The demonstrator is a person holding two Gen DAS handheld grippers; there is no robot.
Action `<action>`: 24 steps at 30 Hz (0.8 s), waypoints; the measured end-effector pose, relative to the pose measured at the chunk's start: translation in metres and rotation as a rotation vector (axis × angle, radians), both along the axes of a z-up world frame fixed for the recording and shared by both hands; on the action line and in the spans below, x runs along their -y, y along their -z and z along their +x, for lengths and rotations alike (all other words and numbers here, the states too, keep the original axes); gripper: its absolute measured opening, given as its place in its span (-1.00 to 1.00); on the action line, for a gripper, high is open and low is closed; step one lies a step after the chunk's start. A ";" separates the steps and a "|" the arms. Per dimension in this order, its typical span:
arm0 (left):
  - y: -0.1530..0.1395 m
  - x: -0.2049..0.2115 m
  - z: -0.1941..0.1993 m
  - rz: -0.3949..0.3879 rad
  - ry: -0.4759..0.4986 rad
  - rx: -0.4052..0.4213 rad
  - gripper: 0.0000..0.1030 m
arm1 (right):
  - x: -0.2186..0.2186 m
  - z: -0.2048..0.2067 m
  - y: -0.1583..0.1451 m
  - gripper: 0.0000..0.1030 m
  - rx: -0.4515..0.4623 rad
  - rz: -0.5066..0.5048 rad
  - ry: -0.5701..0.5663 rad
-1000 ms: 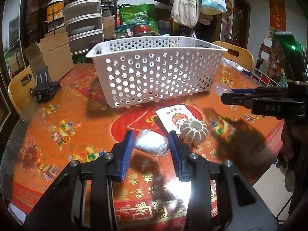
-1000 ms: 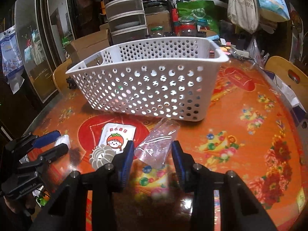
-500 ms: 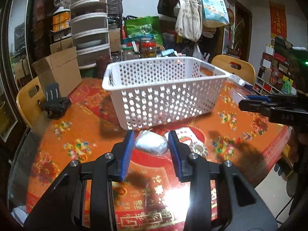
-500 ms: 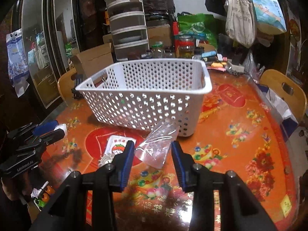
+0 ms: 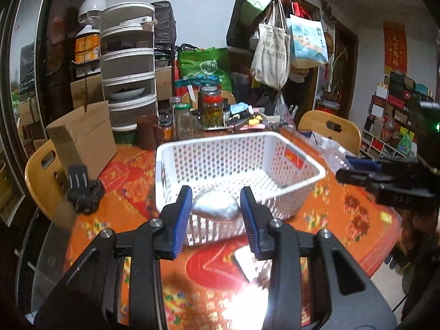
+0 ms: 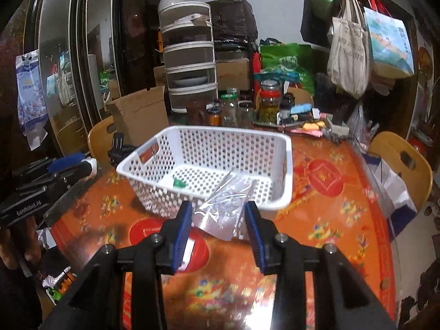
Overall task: Organize soft objects
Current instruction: 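Lower both bags into the basket and open both grippers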
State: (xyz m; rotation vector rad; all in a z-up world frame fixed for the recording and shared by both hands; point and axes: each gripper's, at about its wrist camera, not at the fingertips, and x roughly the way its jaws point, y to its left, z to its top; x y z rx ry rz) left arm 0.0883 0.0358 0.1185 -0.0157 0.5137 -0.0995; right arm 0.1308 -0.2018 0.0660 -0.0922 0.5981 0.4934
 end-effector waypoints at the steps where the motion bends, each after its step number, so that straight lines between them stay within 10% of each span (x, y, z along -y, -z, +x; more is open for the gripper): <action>1: -0.006 0.001 0.006 0.003 -0.001 -0.001 -0.34 | -0.002 0.005 -0.004 -0.25 0.000 0.002 -0.004; 10: -0.021 0.002 0.092 -0.007 -0.041 -0.106 -0.35 | -0.025 0.070 -0.014 -0.25 -0.054 -0.045 0.002; 24: 0.062 0.008 0.208 0.013 -0.089 -0.404 -0.36 | -0.054 0.157 0.055 -0.25 -0.269 -0.170 0.024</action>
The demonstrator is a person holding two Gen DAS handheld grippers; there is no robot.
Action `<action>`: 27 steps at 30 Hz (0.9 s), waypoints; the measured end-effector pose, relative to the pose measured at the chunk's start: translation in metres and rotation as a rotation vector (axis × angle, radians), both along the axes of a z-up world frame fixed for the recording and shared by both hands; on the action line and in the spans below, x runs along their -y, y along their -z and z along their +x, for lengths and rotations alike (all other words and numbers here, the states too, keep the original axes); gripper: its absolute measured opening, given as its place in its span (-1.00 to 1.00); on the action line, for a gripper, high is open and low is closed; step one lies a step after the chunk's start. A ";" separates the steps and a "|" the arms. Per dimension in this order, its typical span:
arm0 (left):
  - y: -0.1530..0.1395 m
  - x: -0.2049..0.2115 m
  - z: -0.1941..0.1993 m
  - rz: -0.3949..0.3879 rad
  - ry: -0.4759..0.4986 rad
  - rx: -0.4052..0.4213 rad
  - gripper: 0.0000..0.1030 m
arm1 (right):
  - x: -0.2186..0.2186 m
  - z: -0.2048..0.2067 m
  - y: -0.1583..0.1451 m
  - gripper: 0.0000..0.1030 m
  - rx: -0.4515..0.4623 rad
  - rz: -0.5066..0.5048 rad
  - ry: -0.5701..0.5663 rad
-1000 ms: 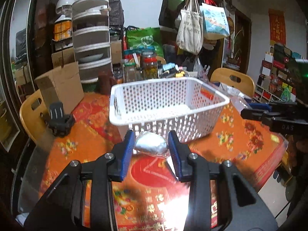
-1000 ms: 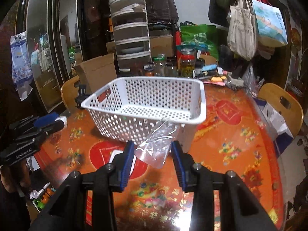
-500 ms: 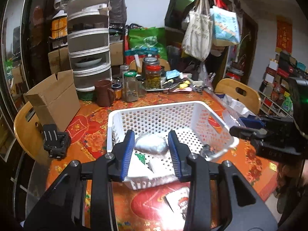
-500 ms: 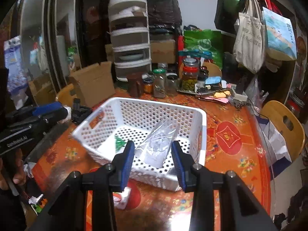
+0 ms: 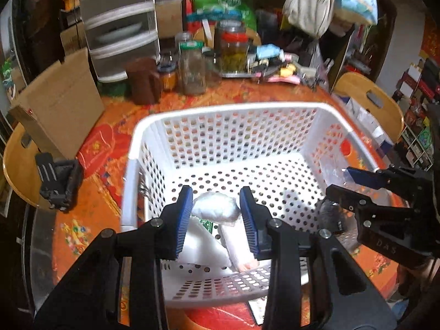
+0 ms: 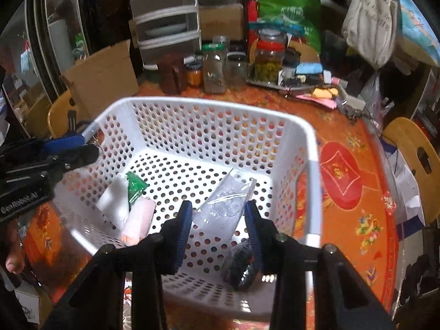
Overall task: Organize soft objects
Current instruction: 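Lower both bags into the basket and open both grippers, then withdraw both grippers from the basket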
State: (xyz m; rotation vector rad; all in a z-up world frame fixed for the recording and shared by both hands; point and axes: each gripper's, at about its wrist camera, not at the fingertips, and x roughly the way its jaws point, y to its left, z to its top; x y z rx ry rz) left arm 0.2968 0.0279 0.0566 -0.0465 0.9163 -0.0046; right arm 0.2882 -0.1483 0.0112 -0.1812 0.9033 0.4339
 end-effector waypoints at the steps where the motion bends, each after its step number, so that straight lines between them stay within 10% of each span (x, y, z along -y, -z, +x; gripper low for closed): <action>1: 0.006 0.000 0.003 -0.003 0.002 -0.013 -0.36 | -0.002 0.002 0.002 -0.25 -0.006 -0.005 -0.001; 15: 0.035 -0.009 0.006 -0.019 -0.007 -0.034 -0.26 | -0.015 0.012 0.021 -0.24 -0.028 -0.048 -0.007; 19: 0.028 -0.010 -0.003 0.000 -0.013 0.001 0.10 | -0.013 0.009 0.017 0.04 -0.011 -0.018 -0.018; 22: 0.022 -0.013 -0.014 -0.016 -0.007 0.025 0.31 | -0.011 0.003 0.008 0.67 0.024 -0.005 -0.009; 27: 0.005 -0.025 -0.057 -0.028 -0.014 0.100 0.62 | 0.007 -0.016 -0.008 0.77 0.044 0.051 0.019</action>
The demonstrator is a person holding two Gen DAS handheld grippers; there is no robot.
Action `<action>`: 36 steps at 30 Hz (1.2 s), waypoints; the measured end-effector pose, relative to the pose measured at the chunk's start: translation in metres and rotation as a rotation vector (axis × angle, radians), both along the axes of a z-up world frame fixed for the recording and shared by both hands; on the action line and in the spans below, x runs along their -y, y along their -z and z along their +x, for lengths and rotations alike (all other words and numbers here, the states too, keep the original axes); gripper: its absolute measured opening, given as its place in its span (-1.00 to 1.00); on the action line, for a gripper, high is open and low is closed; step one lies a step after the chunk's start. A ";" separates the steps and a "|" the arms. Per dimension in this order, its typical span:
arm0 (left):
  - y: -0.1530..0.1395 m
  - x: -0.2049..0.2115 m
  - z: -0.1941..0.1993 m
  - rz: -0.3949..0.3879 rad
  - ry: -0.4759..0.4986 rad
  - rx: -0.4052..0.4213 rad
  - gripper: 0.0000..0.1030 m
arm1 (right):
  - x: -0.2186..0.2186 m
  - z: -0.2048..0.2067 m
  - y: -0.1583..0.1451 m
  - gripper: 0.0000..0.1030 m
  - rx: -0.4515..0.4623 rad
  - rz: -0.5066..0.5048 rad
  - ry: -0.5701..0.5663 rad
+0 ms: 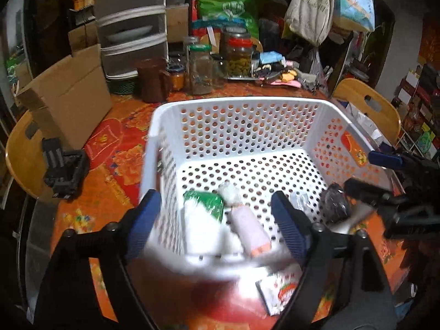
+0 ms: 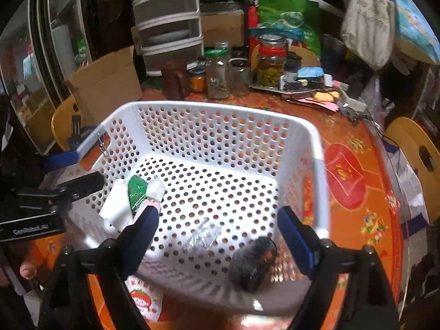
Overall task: Organize soft objects
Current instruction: 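Withdraw both grippers from the basket, then grasp the tomato-printed packet with the right gripper while the left gripper grasps the white ribbed piece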
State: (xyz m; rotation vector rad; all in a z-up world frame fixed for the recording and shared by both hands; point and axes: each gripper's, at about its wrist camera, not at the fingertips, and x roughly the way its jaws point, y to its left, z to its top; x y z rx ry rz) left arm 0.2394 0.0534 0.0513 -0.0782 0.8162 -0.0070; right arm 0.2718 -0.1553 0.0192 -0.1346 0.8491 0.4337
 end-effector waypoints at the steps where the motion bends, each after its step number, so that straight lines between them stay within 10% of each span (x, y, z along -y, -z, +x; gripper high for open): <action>1: -0.001 -0.002 -0.011 -0.005 -0.002 0.012 0.66 | 0.006 -0.007 -0.002 0.80 0.005 0.010 0.011; 9: 0.034 0.004 -0.108 -0.009 -0.026 0.057 0.74 | 0.052 -0.092 0.001 0.92 0.092 0.082 0.027; 18: 0.088 0.098 -0.138 0.058 0.167 0.012 0.71 | 0.084 -0.137 0.045 0.93 0.051 0.146 0.090; 25: 0.106 0.119 -0.134 0.082 0.179 -0.029 -0.20 | 0.098 -0.136 0.054 0.93 0.032 0.176 0.120; 36: 0.059 0.052 -0.161 0.087 0.079 0.112 -0.21 | 0.046 -0.134 0.071 0.93 -0.010 0.153 0.042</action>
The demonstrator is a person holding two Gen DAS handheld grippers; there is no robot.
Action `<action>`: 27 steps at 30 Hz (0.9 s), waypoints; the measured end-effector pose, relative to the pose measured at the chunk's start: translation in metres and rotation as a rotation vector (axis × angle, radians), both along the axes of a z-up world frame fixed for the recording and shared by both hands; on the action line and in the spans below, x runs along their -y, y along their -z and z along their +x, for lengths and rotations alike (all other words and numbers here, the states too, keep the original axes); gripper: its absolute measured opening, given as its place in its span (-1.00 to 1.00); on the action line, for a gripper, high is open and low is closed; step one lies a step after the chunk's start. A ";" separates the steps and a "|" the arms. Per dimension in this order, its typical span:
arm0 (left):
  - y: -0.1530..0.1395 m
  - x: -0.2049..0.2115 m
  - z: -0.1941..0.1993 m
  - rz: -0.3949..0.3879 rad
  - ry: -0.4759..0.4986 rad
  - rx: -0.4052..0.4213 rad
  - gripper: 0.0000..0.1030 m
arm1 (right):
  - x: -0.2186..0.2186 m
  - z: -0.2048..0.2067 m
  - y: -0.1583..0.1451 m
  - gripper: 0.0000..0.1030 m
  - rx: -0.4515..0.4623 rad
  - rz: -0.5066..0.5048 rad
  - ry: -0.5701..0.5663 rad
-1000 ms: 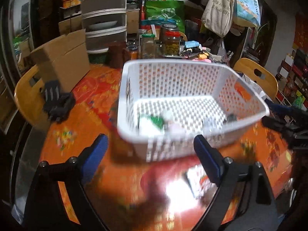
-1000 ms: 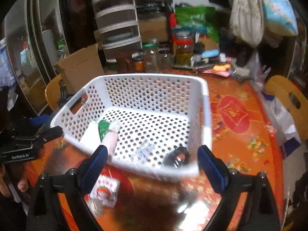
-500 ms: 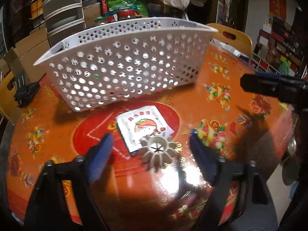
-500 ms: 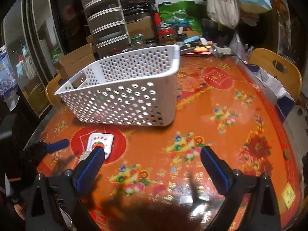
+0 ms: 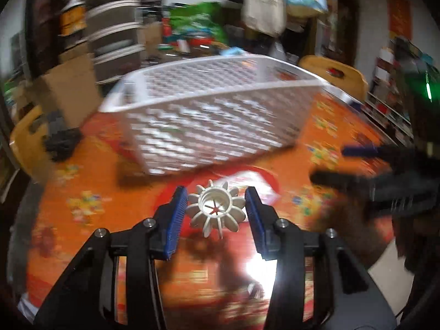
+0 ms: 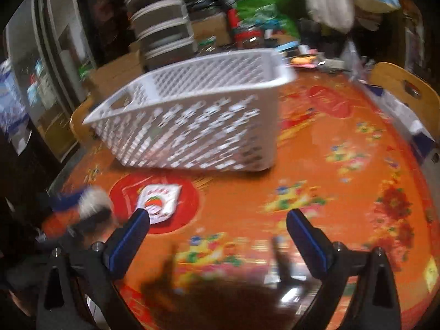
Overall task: Organize soft objects
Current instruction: 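Grasp the tomato-printed packet with the right gripper while the left gripper grasps the white ribbed piece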
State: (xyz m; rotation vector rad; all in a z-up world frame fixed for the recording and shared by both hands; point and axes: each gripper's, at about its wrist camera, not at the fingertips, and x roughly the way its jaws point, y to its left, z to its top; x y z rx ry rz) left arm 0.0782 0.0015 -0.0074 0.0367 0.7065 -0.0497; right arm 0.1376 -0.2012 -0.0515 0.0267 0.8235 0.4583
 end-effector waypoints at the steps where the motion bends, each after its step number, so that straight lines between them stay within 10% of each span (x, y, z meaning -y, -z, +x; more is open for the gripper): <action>1: -0.002 -0.019 -0.001 0.000 -0.049 0.005 -0.21 | -0.012 0.000 0.004 0.93 -0.004 -0.010 -0.015; 19: 0.020 -0.100 -0.005 -0.079 -0.193 -0.006 -0.20 | -0.127 0.014 0.050 0.61 -0.020 -0.243 -0.103; 27: 0.030 -0.092 0.000 -0.086 -0.184 -0.025 -0.20 | -0.131 0.007 0.046 -0.18 0.017 -0.244 -0.121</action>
